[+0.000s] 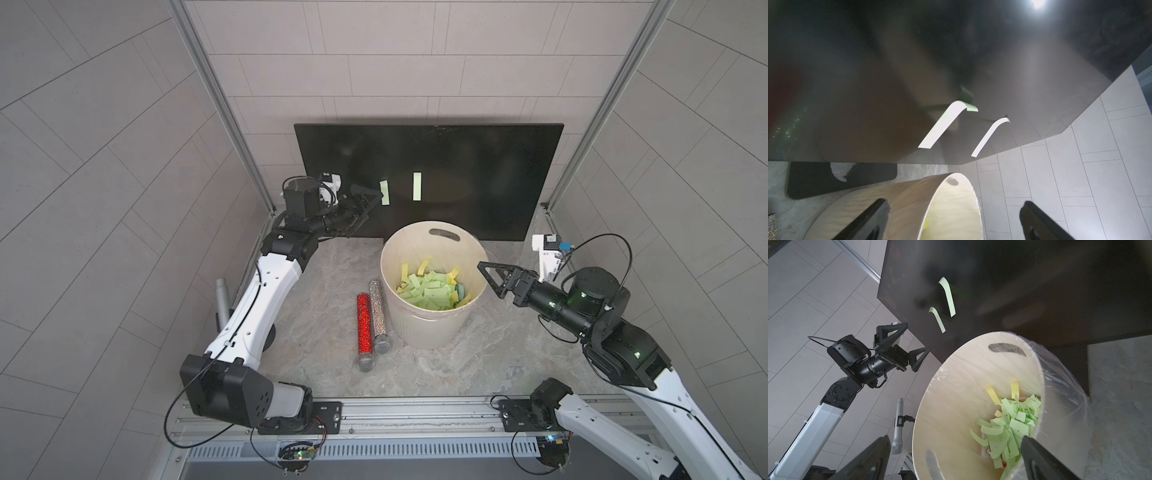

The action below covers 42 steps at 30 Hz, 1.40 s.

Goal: Remove the sticky note from the monitor
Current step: Tear off the sticky note from the monitor.

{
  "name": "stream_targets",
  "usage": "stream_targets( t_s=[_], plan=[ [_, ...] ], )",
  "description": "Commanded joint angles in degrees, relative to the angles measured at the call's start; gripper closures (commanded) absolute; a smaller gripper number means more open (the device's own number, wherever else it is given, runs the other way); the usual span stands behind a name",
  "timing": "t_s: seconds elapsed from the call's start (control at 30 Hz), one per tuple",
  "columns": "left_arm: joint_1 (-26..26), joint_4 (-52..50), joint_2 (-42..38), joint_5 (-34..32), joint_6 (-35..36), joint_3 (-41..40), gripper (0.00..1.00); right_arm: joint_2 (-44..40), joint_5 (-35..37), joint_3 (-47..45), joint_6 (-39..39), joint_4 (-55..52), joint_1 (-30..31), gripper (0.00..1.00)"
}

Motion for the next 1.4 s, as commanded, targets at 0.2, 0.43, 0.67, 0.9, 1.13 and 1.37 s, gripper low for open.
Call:
stream_targets(
  t_s=[0.2,0.43,0.67,0.9,1.13,1.37],
  plan=[
    [0.26,6.79,4.48,2.4,-3.37,-1.03,0.0,0.05,-0.29,0.35,-0.29,2.02,-0.37,0.0],
    [0.07,11.66,6.93,2.99,-5.41,-2.05,0.01,0.39,-1.04,-0.21,-0.18,3.23,-0.62,0.0],
    [-0.56,16.98,8.79,3.76,-8.01,-2.94,0.05,0.59,-1.43,-0.35,-0.09,3.62,-0.85,0.0],
    [-1.29,19.76,9.9,3.31,-10.1,-3.09,0.15,0.5,-1.69,-0.39,0.0,3.67,-0.98,0.0],
    [-2.33,20.01,10.12,1.97,-10.54,-2.83,0.21,-0.01,-1.79,-0.47,0.05,3.6,-1.07,0.0],
    [-2.95,19.85,9.66,0.04,-10.89,-3.02,0.28,-0.55,-1.84,-0.69,0.18,3.63,-1.23,0.0]
  ],
)
